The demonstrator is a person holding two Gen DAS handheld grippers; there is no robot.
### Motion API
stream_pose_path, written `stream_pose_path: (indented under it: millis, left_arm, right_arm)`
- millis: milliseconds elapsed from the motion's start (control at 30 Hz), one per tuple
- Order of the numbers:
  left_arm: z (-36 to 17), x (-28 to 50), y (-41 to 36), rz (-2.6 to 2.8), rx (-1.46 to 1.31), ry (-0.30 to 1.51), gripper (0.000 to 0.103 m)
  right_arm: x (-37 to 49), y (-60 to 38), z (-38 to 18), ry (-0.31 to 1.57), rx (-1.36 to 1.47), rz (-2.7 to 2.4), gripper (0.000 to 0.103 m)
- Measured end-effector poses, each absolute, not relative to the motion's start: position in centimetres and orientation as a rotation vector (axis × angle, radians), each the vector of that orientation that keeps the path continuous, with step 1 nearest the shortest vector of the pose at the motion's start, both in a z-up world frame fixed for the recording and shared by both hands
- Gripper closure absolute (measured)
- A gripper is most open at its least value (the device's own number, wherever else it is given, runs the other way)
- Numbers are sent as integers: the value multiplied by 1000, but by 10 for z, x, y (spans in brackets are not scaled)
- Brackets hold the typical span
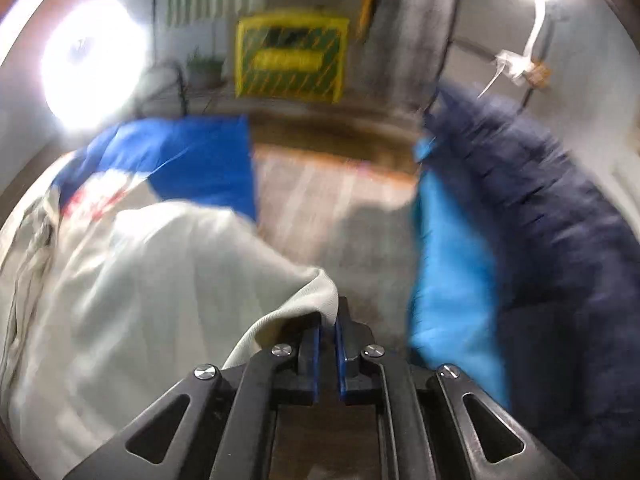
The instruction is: Fold large clothes
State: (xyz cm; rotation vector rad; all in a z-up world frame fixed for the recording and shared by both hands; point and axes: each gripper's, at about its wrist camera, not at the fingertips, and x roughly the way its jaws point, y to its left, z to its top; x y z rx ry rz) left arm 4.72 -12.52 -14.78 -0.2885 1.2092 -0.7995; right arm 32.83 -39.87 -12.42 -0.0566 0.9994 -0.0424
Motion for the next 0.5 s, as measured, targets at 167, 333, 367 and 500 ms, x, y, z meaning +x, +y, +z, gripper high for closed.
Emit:
stream_pose_path:
  millis: [167,333,367,500]
  left_arm:
    - [-146,45,-128,-800,-277,1203,97]
    - [-145,47,-127,-828,-358,1227,97]
    - [-146,48,-127,-839,-381,1237,97]
    - [-149,45,-133,-854,-401,1261,97]
  right_arm:
    - [294,-425,-108,988,68,-34,72]
    - [243,-442,-67,961,142,-6,71]
    - [229,-443,-59,958,179,24,71]
    - [184,-426,-36,917,231,150,71]
